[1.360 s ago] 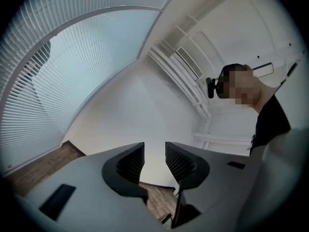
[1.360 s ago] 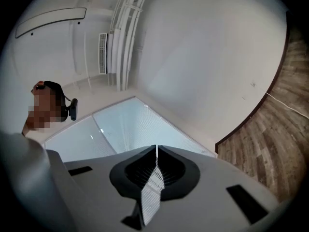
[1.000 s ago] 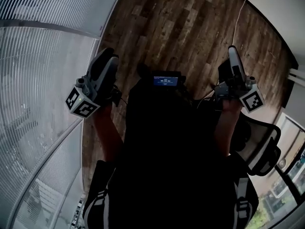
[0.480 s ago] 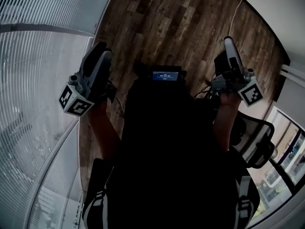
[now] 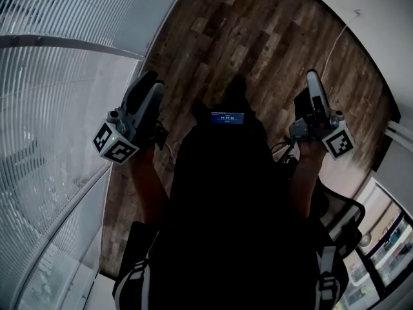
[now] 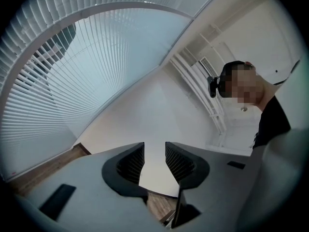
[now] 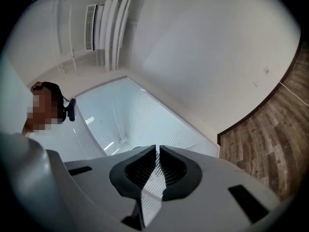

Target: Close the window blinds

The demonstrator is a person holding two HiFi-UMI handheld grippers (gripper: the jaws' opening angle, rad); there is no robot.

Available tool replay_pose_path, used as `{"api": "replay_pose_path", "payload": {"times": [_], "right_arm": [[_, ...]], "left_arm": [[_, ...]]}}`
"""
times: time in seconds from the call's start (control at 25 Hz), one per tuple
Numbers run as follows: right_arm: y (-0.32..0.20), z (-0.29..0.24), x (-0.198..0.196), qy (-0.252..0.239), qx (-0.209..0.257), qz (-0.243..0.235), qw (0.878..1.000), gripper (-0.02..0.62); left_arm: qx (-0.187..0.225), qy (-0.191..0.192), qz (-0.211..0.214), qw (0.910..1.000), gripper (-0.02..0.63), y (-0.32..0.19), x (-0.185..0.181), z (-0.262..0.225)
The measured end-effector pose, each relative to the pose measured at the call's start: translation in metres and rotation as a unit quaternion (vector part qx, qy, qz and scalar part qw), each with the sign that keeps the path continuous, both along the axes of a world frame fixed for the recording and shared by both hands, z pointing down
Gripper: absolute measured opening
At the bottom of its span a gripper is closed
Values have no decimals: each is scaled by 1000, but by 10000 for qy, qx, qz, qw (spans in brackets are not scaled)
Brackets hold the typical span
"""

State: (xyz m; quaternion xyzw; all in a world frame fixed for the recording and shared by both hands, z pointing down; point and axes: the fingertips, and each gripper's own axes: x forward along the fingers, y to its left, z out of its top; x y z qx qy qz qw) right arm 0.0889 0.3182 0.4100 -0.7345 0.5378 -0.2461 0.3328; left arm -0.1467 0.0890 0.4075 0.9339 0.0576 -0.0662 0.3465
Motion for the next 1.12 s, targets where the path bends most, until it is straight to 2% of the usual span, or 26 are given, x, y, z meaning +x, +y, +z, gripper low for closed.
{"api": "replay_pose_path", "payload": {"times": [0.08, 0.16, 0.24, 0.32, 0.48, 0.6, 0.76, 0.92, 1.12], "right_arm": [[-14, 23, 31, -101, 24, -90, 9999, 9], [-45, 37, 80, -163, 173, -337, 9991, 9], [-64, 30, 118, -84, 250, -556, 9981, 9], [-66, 15, 140, 88, 240, -695, 9973, 9], [-96, 2, 190, 323, 204, -1094, 9933, 12], [-138, 2, 213, 391, 113, -1488, 9880, 37], [-180, 18, 223, 195, 134, -1964, 9802, 86], [-211, 24, 216, 3, 288, -2368, 9711, 86], [-292, -3, 212, 268, 271, -2706, 9619, 86]], "left_arm": [[-5, -99, -241, 9997, 146, -14, 18, 18], [76, -165, -664, 9976, 146, -40, 47, 21], [105, -186, -1031, 9944, 146, -56, 70, 10], [58, -171, -1340, 9908, 146, -61, 77, -2], [15, -165, -2210, 9751, 147, -84, 89, -14], [-14, -340, -2928, 9556, 168, -107, 80, -14], [-115, -571, -3757, 9249, 216, -120, 57, -1], [47, -747, -4564, 8866, 231, -134, 24, 0], [98, -825, -5401, 8375, 246, -208, -17, 13]]}}
